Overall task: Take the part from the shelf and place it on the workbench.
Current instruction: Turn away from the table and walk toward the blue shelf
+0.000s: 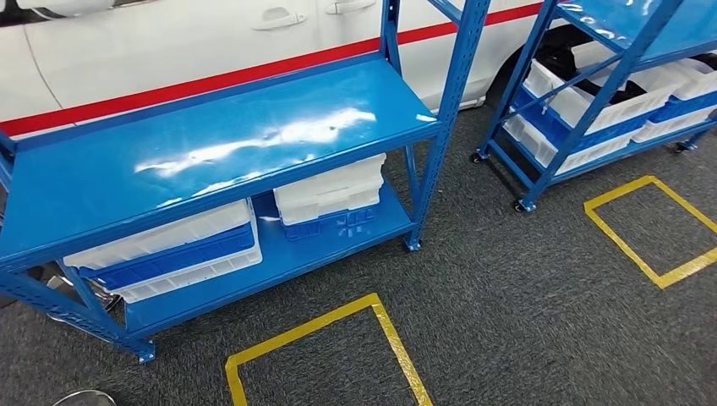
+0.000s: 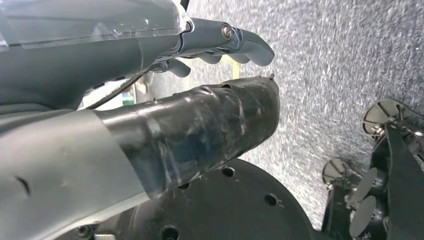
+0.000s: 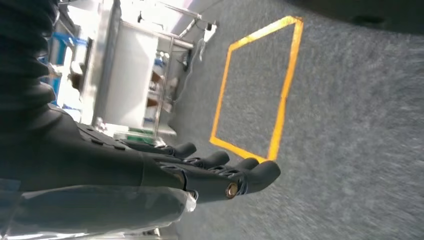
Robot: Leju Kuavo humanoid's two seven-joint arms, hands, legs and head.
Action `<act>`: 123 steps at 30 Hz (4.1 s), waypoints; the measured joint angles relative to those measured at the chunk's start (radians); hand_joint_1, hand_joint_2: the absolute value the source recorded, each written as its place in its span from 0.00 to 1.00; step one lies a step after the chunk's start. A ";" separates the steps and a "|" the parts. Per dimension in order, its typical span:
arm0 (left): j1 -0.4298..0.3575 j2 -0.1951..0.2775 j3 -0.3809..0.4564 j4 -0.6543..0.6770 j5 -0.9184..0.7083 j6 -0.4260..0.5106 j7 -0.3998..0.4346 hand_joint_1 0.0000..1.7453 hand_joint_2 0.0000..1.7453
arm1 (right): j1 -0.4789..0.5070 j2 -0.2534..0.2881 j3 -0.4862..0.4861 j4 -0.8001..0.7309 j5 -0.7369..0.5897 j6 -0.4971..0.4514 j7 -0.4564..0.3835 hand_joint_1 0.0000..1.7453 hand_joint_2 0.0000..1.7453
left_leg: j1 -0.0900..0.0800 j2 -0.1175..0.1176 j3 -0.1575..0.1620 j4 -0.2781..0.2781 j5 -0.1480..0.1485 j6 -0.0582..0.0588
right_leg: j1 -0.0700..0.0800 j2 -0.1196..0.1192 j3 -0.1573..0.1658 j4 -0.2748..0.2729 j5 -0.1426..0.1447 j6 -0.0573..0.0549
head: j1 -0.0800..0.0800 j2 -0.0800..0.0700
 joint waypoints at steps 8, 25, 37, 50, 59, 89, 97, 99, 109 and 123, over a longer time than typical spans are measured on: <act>0.001 0.001 0.000 0.000 -0.006 0.003 0.001 0.00 0.00 | 0.002 0.002 -0.001 0.001 0.005 -0.004 -0.001 0.00 1.00 | -0.004 0.094 -0.111 0.200 -0.107 -0.035 | 0.008 -0.090 0.006 -0.029 0.009 -0.042 | 0.000 0.000; 0.003 0.023 0.000 0.000 -0.006 -0.060 0.011 0.00 0.00 | 0.000 0.002 -0.001 -0.001 0.037 -0.017 0.002 0.00 0.75 | -0.011 0.088 0.017 -0.014 -0.007 0.031 | 0.014 -0.079 -0.093 0.238 -0.146 0.005 | 0.000 0.000; 0.006 0.013 0.060 0.000 0.104 0.282 -0.365 0.00 0.00 | 0.054 -0.004 -0.096 -0.001 -0.137 -0.135 -0.427 0.00 0.00 | -0.009 0.066 -0.031 0.087 -0.066 -0.019 | 0.010 -0.068 -0.005 -0.014 0.007 -0.037 | -0.001 0.000; 0.001 0.123 0.059 0.000 0.019 0.009 -0.201 0.00 0.00 | -0.021 -0.103 -0.228 0.000 0.011 -0.167 0.176 0.00 0.00 | -0.014 0.108 0.038 0.006 -0.041 -0.016 | 0.028 -0.107 -0.011 -0.005 0.005 -0.034 | 0.000 0.000; -0.009 -0.048 0.237 0.013 0.290 0.059 0.211 0.00 0.00 | -0.023 -0.240 -0.289 0.114 -0.132 -0.158 0.246 0.00 0.00 | -0.028 0.114 0.036 0.005 -0.043 0.009 | 0.014 -0.100 -0.008 -0.017 0.012 -0.013 | 0.001 0.000; -0.011 -0.042 0.260 0.009 0.251 0.145 0.046 0.00 0.75 | -0.018 -0.153 -0.289 0.034 -0.118 -0.198 0.245 0.00 0.75 | -0.027 0.116 0.037 0.006 -0.043 0.012 | 0.015 -0.097 -0.007 -0.018 0.014 -0.009 | 0.000 0.000; -0.007 0.024 0.237 0.003 0.534 0.011 -0.339 0.00 1.00 | -0.012 -0.047 -0.231 0.021 -0.390 -0.089 -0.111 0.00 1.00 | -0.025 0.116 0.037 0.005 -0.043 0.012 | 0.017 -0.097 -0.008 -0.017 0.013 -0.009 | 0.000 0.000; -0.009 0.037 0.229 0.001 0.561 0.005 -0.350 0.00 1.00 | -0.015 -0.026 -0.220 0.021 -0.443 -0.088 -0.116 0.00 1.00 | -0.025 0.116 0.038 0.005 -0.043 0.011 | 0.018 -0.098 -0.007 -0.017 0.013 -0.010 | 0.000 0.000; -0.002 0.055 0.197 0.001 0.365 0.062 -0.292 0.00 0.00 | -0.012 -0.026 -0.210 0.016 -0.287 -0.127 0.021 0.00 0.00 | -0.026 0.116 0.037 0.004 -0.042 0.011 | 0.016 -0.097 -0.007 -0.016 0.013 -0.010 | 0.001 0.000; 0.000 0.052 0.140 0.000 0.181 0.108 -0.235 0.00 0.00 | -0.003 -0.022 -0.241 0.015 -0.099 -0.282 -0.022 0.00 0.00 | -0.026 0.116 0.038 0.004 -0.042 0.011 | 0.016 -0.097 -0.008 -0.016 0.013 -0.010 | 0.000 0.000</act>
